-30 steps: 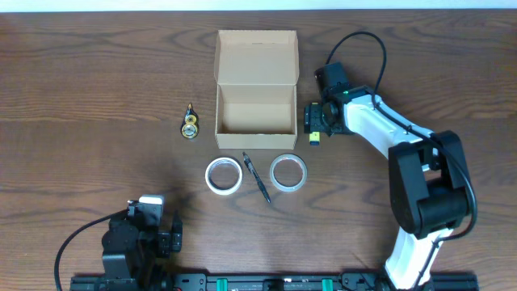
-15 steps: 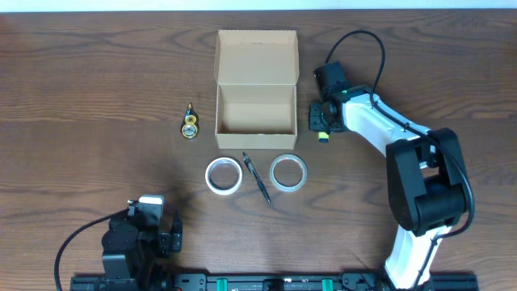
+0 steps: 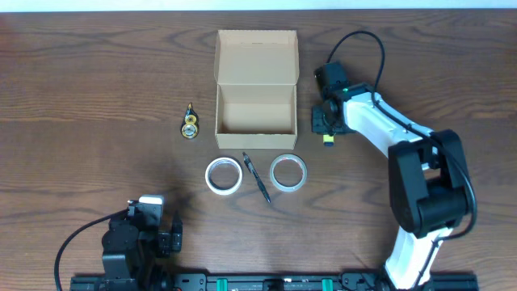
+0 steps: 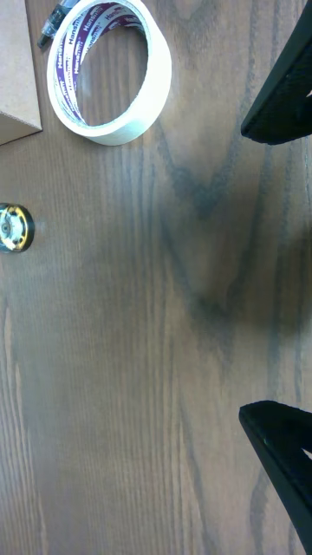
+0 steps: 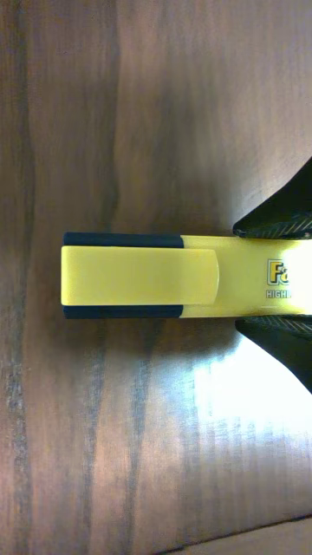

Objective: Pack container
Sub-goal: 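Carry the highlighter into the box and release it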

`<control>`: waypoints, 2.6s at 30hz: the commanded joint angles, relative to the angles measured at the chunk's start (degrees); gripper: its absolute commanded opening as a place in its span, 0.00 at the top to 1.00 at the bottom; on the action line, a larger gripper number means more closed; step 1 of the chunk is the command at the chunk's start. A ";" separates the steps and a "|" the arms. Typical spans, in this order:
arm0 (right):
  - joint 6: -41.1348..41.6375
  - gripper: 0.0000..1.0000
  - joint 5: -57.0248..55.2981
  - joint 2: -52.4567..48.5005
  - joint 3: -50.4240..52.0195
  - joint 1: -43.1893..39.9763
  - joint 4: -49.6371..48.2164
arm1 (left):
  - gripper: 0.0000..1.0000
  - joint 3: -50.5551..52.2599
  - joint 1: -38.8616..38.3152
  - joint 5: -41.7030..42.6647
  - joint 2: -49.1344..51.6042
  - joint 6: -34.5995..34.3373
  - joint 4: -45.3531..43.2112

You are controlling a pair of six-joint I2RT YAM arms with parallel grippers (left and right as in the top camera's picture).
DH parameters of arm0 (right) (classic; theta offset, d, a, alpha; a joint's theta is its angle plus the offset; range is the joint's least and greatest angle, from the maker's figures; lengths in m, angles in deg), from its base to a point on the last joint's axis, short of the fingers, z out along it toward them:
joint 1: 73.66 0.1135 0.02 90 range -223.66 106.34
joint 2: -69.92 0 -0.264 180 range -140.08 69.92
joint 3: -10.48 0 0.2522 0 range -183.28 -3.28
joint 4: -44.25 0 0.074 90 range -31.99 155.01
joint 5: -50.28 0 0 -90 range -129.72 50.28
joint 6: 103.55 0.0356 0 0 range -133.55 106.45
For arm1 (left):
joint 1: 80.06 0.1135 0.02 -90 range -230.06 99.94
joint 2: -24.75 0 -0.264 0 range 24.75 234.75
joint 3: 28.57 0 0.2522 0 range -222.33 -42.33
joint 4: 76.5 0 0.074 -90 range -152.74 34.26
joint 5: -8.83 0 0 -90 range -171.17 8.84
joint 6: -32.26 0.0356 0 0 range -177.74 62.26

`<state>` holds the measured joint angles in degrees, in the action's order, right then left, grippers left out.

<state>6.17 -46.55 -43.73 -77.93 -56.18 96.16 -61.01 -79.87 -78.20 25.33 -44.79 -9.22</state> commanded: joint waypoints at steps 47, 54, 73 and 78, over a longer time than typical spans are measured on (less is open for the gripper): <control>-21.14 0.87 4.04 -6.08 -29.49 15.02 16.48 | 0.05 0.96 -0.22 -0.39 -0.33 0.81 2.47; -29.14 0.85 4.33 -6.75 -29.49 15.15 15.02 | 0.05 0.96 -0.22 -0.39 -0.33 0.81 2.47; -32.06 0.83 6.38 -9.40 -28.41 15.19 13.86 | 0.05 0.96 -0.22 -0.39 -0.33 0.81 2.47; -32.06 0.77 6.43 -9.40 -27.69 15.19 13.51 | 0.05 0.96 -0.22 -0.39 -0.33 0.81 2.47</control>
<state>-24.89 -40.63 -52.69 -106.21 -41.50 109.80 -61.01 -79.85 -78.20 25.33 -44.79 -9.22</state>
